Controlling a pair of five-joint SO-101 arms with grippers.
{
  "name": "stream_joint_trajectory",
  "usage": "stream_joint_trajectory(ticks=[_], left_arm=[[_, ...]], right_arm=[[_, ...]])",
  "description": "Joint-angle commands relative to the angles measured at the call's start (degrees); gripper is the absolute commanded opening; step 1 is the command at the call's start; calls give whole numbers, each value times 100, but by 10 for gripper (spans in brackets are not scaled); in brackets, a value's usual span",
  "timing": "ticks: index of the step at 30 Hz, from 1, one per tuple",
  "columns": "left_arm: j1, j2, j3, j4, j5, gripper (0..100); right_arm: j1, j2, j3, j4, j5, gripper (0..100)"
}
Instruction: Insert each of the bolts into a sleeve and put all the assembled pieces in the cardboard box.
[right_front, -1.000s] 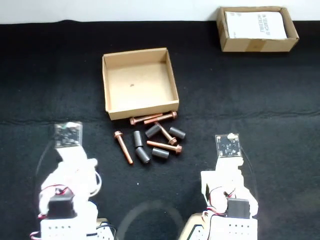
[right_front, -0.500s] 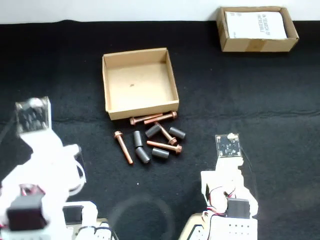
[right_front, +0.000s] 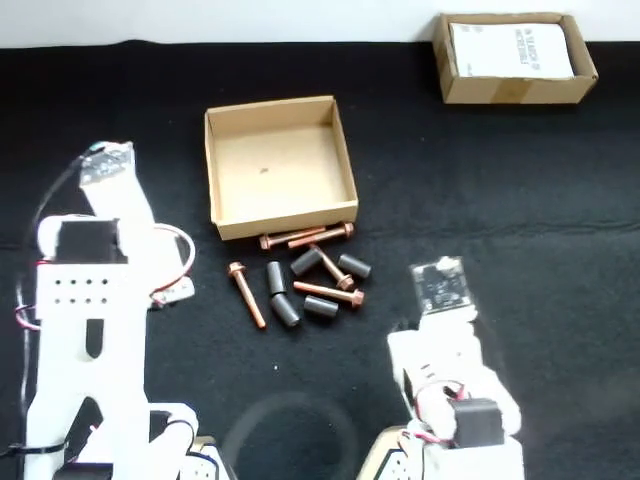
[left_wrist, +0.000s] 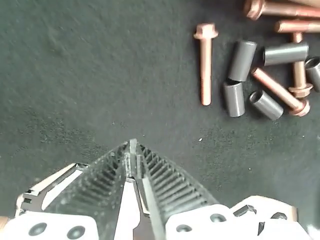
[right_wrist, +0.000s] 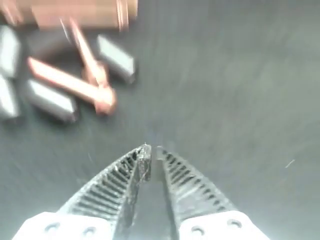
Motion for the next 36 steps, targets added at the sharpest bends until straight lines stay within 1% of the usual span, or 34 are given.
stream_joint_trajectory(ticks=[1, 2, 5, 8, 10, 14, 16, 19, 21, 23, 26, 28, 31, 34, 36], left_arm=[[330, 22, 136, 0, 79, 10], [391, 22, 171, 0, 79, 9], [444, 13, 189, -141, 70, 9], [418, 40, 207, -422, 53, 9], [409, 48, 207, -677, 53, 9], [409, 13, 198, -1248, 53, 9], [409, 40, 207, -1442, 53, 9], [409, 22, 303, -1758, 70, 9], [391, 13, 488, -2057, 79, 9], [198, 13, 743, -2224, 79, 9], [-268, 13, 1200, -2611, 79, 10], [-593, 13, 1569, -3042, 79, 10], [-971, 13, 2132, -3833, 88, 9], [-1182, 13, 2580, -4510, 88, 9], [-1218, 13, 2818, -4844, 88, 9]], right_arm=[[-40, 92, -1499, 48, -18, 224], [-40, 207, -1833, 57, -18, 248], [-40, 1121, -2976, 312, -18, 219], [-75, 2730, -4462, 971, -9, 190], [-127, 3996, -5473, 1508, -9, 190], [-664, 6290, -7618, 2914, -18, 189], [-927, 7029, -8338, 3037, -18, 188], [-1103, 7565, -8426, 2914, 264, 188], [-1473, 8013, -8312, 2870, 633, 188], [-1736, 8462, -8215, 3020, 1108, 188], [-2070, 9095, -8163, 3020, 1846, 188], [-2123, 9490, -8207, 3020, 2374, 188], [-2088, 10123, -8338, 3011, 2945, 188], [-1921, 10703, -8681, 2993, 3191, 188], [-1851, 11073, -8980, 2932, 3226, 188]])
